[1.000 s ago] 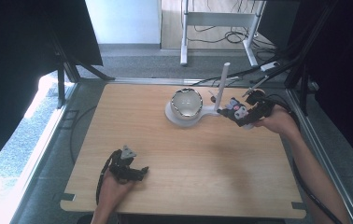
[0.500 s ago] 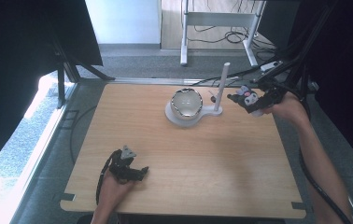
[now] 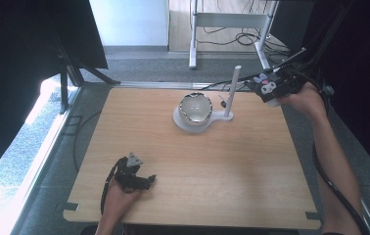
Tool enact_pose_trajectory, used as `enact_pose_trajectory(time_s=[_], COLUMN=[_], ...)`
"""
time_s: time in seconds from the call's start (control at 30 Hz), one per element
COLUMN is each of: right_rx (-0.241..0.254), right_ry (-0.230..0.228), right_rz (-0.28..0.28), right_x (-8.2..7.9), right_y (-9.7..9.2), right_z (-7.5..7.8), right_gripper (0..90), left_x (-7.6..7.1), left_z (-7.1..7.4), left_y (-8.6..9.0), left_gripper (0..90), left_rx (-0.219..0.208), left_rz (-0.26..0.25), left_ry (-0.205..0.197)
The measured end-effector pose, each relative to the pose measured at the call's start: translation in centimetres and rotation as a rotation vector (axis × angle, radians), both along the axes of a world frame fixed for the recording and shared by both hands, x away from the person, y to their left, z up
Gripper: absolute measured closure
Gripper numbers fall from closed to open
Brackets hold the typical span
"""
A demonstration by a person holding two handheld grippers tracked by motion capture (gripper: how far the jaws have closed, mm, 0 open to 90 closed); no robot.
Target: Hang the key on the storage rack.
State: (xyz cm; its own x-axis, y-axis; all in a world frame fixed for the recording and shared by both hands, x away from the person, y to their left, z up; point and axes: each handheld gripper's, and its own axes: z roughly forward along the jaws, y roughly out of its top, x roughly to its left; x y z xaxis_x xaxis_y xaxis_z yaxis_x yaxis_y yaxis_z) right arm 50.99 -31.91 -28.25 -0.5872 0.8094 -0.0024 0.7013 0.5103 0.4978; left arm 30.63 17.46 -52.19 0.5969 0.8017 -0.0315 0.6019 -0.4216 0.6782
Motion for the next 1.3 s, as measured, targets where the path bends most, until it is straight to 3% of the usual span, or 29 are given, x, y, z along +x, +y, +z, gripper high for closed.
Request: enact_pose_trajectory(time_s=[0.33, 0.57, 1.3], right_rx=[-0.002, -0.003, 0.002], right_ry=[-0.039, -0.064, 0.01], right_rz=[-0.043, -0.034, 0.07], right_x=[1.7, 2.2, 0.0], right_y=[0.9, 1.9, 2.2], right_z=[1.1, 1.4, -1.2], right_gripper=[41.5, 41.5, 41.5], left_x=[0.0, 0.0, 0.0], left_z=[0.0, 0.0, 0.0], left_y=[0.0, 0.0, 0.0], left_gripper=[7.4, 7.4, 7.4], left_rx=[0.0, 0.0, 0.0], left_rz=[0.0, 0.0, 0.001], left_ry=[0.0, 0.0, -0.001])
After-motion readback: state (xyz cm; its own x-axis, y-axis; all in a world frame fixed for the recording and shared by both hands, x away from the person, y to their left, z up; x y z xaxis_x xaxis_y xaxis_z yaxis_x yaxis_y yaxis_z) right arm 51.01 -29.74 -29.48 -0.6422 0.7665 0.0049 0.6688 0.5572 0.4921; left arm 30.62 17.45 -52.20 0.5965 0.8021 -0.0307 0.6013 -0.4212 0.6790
